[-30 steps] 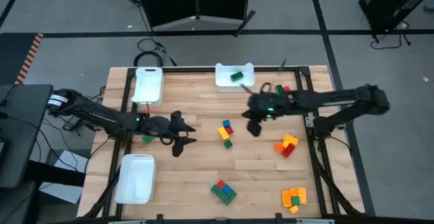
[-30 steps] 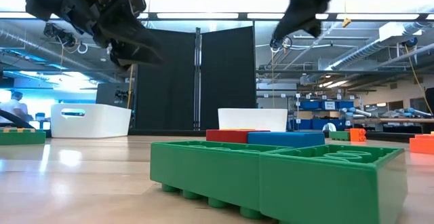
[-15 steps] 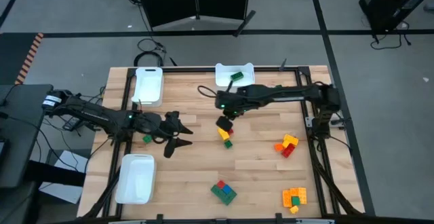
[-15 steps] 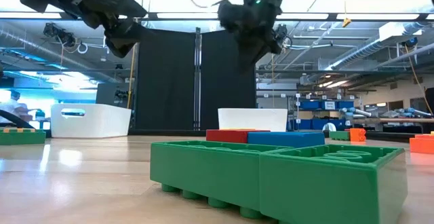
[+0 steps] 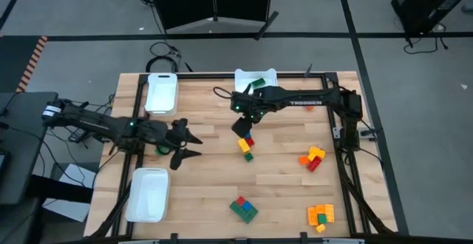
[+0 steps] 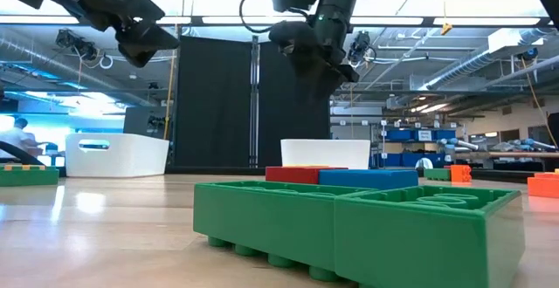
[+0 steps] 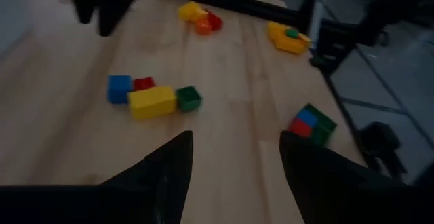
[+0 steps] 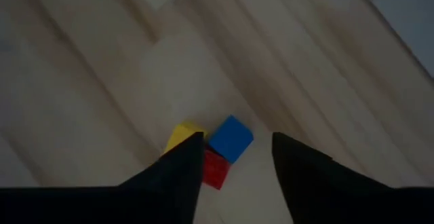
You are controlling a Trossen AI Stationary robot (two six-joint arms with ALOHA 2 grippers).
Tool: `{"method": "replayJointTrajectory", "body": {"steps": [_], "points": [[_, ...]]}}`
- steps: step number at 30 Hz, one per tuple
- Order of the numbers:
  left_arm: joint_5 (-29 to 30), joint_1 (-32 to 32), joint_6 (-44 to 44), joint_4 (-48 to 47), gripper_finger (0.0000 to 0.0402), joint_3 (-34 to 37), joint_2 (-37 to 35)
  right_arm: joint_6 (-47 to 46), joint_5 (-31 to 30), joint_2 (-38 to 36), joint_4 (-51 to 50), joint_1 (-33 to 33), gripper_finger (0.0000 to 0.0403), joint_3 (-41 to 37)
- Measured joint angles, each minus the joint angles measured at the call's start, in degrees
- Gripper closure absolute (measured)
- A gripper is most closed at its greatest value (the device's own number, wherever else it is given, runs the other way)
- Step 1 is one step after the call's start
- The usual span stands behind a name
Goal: Sort blocks by size
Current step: Put the blue block into the top left white bin
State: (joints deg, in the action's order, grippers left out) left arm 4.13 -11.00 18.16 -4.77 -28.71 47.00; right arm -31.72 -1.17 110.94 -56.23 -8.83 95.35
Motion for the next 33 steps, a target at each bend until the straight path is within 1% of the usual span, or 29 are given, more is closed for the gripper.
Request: {"method": "replayJointTrajectory", "body": {"steps": [4, 10, 16, 19, 21, 26, 30, 33], "points": [[3.59, 0.0, -1.51, -2.44, 0.0172, 0.0, -1.96, -2.95, -0.11, 2.19, 0.36, -0.45, 0.0182, -0.23], [3.92, 0.0, -1.54, -6.81, 0.0172, 0.02, -3.15, -9.75, -0.11, 5.94, -1.95, -0.88, 0.0165, -0.34], [3.92, 0.0, -1.64, -9.42, 0.0172, 0.02, -4.16, -16.18, 0.32, 9.19, 0.19, -1.02, 0.0166, -0.4], [3.85, 0.0, -1.62, -11.57, 0.0172, 0.02, -4.85, -19.3, 1.74, 10.7, 0.94, -1.08, 0.0167, -0.37], [3.62, 0.0, -1.71, -13.13, 0.0172, 0.02, -5.61, -20.91, 2.63, 11.37, 0.95, -1.13, 0.0167, -0.41], [3.54, 0.01, -2.97, -16.77, 0.0172, 0.02, -7.95, -23.59, 2.58, 12.55, 0.81, -1.15, 0.0168, -0.52], [3.76, 0.0, -4.43, -18.78, 0.0172, 0.02, -10.6, -25.11, 2.74, 13.48, 0.37, -1.09, 0.0176, -0.63], [5.65, 0.0, -4.59, -21.85, 0.0172, 0.02, -13.01, -26.0, 3.26, 14.02, -0.06, -0.92, 0.0193, -0.63]]}}
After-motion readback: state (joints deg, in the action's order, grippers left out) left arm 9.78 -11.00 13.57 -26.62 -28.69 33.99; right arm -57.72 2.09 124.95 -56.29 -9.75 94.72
